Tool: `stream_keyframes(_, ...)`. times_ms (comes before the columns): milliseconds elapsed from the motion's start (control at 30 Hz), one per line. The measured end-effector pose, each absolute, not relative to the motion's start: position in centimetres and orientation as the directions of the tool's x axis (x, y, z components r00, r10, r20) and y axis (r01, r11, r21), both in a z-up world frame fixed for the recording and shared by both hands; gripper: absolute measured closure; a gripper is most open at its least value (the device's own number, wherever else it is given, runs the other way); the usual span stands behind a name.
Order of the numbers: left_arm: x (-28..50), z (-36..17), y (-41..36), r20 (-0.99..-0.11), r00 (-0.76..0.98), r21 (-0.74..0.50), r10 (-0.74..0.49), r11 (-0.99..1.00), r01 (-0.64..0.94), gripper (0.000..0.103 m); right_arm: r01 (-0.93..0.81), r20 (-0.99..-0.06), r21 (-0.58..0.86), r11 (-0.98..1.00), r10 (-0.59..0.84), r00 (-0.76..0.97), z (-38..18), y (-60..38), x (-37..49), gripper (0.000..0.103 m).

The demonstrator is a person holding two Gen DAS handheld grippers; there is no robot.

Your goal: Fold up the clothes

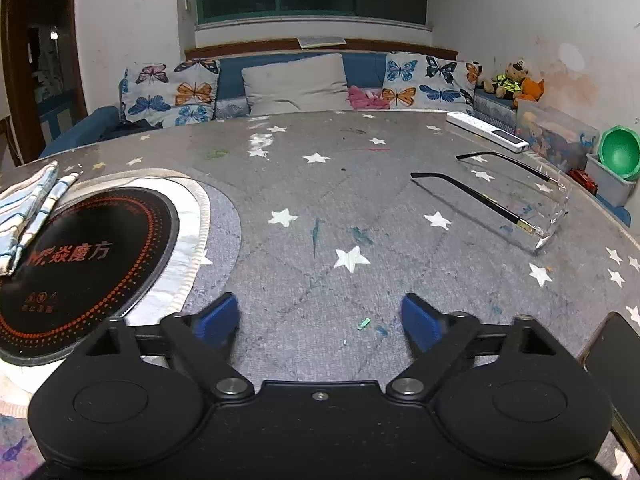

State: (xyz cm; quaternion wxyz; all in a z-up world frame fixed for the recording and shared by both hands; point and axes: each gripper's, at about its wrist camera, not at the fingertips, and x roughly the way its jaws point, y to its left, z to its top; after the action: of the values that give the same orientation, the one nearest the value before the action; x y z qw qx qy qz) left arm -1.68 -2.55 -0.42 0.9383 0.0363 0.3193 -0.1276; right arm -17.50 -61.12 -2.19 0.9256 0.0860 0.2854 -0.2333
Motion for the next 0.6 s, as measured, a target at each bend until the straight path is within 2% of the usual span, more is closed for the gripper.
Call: stream_keyframes(600, -1.51, -0.48, -2.57, -0.609, 0.764, -0.007, -0.211, 0.965, 0.261, 0.005, 0.487, -0.583, 0.024, 0.873, -0.384, 0.716, -2.24, -61.31, -17.24, 0.000)
